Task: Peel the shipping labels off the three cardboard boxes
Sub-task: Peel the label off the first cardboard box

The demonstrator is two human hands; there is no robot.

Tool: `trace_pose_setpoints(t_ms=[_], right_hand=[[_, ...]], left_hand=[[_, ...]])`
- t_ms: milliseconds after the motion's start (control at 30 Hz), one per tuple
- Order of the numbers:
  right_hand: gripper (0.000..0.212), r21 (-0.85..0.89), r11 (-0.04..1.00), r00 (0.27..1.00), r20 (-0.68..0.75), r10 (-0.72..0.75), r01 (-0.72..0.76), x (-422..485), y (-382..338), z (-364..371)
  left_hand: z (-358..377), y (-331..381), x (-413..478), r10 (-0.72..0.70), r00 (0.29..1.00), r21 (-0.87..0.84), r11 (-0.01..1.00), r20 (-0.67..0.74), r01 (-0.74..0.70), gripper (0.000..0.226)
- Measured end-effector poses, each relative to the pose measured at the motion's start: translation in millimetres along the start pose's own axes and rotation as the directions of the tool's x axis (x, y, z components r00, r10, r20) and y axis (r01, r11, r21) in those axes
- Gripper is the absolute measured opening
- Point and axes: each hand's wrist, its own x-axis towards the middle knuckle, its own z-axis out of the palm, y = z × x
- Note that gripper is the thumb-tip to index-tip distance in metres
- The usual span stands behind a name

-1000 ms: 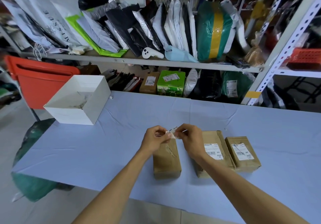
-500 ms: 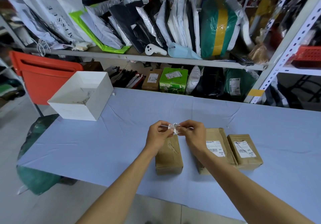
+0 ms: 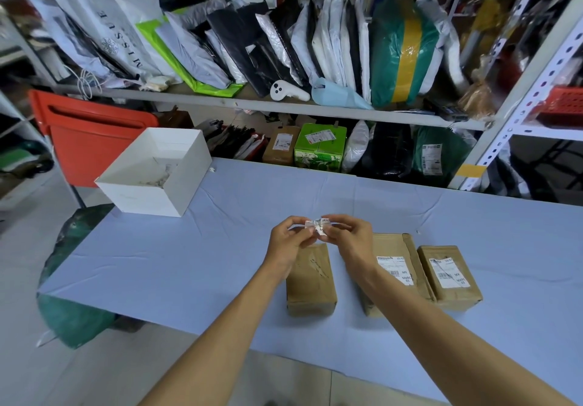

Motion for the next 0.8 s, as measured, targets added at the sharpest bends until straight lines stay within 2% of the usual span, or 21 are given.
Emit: trace_pose_setpoints(t_ms=[67,133,200,267,367,433,500,600,667,800], right_hand=[[0.019,-0.077,0.997,0.999,0.053,0.013,-0.009,0.7,-0.3,0.0],[0.034,-0.246,0.969,0.994,0.106,0.013,0.014,1.2,-1.9,-0.4],[0.032,-0.476,0.876,0.991,0.13,-0.024,0.083,1.2,-4.1,0.1],[0.023,-0.591,0.791,0.984,0.157,-0.083,0.161,0.2,-5.7,0.6],[0.012,-0.579,0.787,0.976,0.167,-0.143,0.214,-1.3,-10.4,-0.3],[0.01,-0.591,0.764,0.965,0.178,-0.19,0.26,-3.0,-12.8,-1.4],[0.009,-0.606,0.747,0.962,0.175,-0.21,0.273,-3.9,-11.9,-1.6],[0.004,-0.625,0.739,0.968,0.14,-0.21,0.251,-2.0,-9.3,-3.9],[0.004,-0.66,0.702,0.962,0.144,-0.233,0.269,0.4,-8.7,-7.7],[0.006,-0.69,0.656,0.949,0.172,-0.263,0.307,3.8,-13.3,-11.7]], left_hand=[[-1.8,-1.3,-0.6,0.011,1.0,0.028,1.0,-0.022,-0.01,0.013],[-3.3,-3.2,-1.7,0.014,0.999,0.055,0.998,-0.032,-0.012,0.014],[-3.6,-5.5,-4.2,0.018,1.0,0.058,0.998,-0.024,-0.017,0.011],[-1.1,-7.0,-6.8,0.024,0.999,0.058,0.998,-0.022,-0.022,0.011],[4.7,-5.7,-9.1,0.041,0.998,0.073,0.997,-0.056,-0.037,0.011],[7.5,-4.6,-10.1,0.111,0.989,0.193,0.977,-0.102,-0.089,0.006],[9.8,-3.7,-11.9,0.225,0.968,0.367,0.914,-0.109,-0.171,0.003],[12.4,-1.7,-14.3,0.343,0.935,0.49,0.833,-0.095,-0.255,0.012],[10.0,0.7,-11.5,0.312,0.947,0.487,0.841,-0.079,-0.236,0.01],[7.3,9.0,-7.1,0.05,0.999,0.233,0.971,0.018,-0.053,0.017]])
